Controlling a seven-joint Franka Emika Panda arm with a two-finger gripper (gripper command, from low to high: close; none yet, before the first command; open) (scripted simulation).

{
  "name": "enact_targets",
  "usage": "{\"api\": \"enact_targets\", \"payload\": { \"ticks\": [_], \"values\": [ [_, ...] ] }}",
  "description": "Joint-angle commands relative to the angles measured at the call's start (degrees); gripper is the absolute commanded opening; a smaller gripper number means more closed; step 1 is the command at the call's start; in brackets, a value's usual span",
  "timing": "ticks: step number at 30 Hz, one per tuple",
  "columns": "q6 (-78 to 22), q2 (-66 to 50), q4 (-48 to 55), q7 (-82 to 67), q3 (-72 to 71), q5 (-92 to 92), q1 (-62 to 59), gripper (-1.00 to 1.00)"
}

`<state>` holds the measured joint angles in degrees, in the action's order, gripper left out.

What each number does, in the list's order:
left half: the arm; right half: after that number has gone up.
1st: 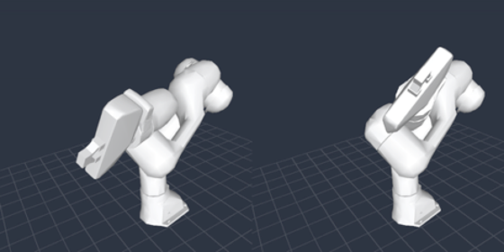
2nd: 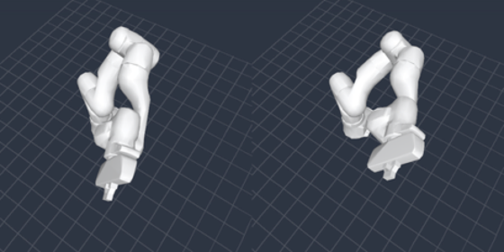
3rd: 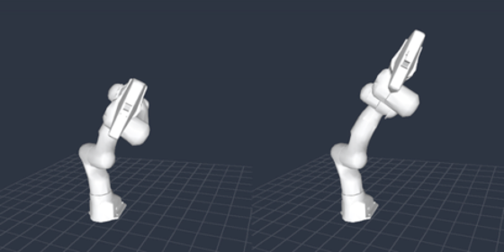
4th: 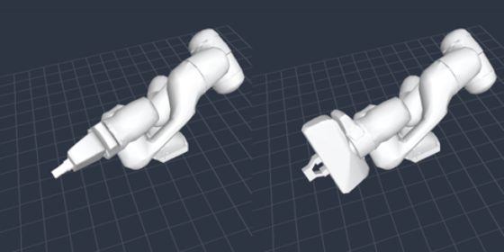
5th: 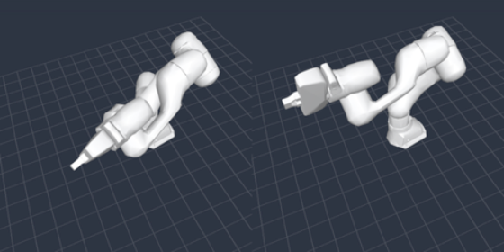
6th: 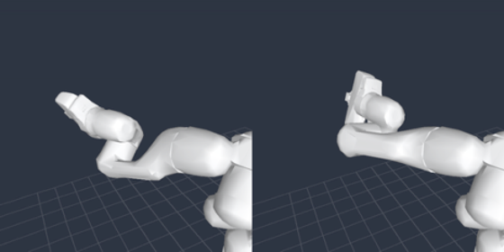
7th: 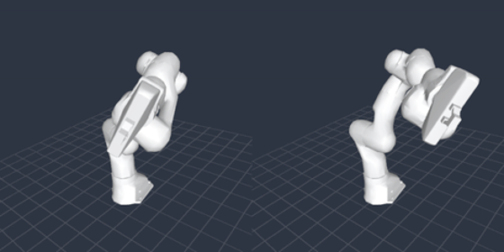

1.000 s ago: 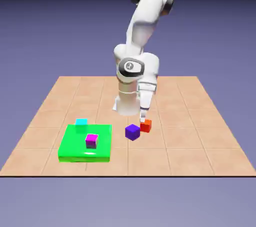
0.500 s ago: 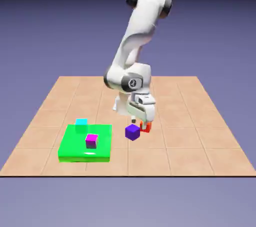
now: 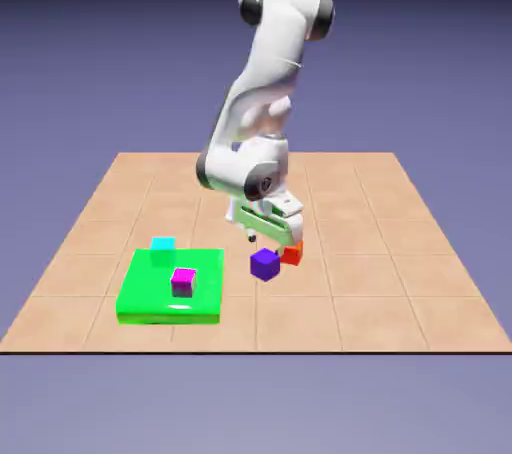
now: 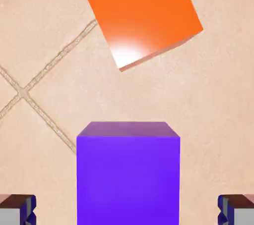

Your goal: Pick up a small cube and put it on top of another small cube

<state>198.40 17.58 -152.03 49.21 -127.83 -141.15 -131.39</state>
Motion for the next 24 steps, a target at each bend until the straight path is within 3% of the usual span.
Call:
{"api": "enact_targets", "payload": {
  "ticks": [1,14,15,24],
  "values": [
    [-0.6,0.2,0.0,-0.9,-1.9,0.7,-2.1,0.0],
    [-8.4,3.1,-0.4,-12.2,-25.2,9.3,-27.3,0.0],
    [-8.4,3.1,-0.4,-12.2,-25.2,9.3,-27.3,-1.0],
    [-3.3,1.2,-0.2,-4.8,-9.9,3.7,-10.7,-1.0]
  ]
}}
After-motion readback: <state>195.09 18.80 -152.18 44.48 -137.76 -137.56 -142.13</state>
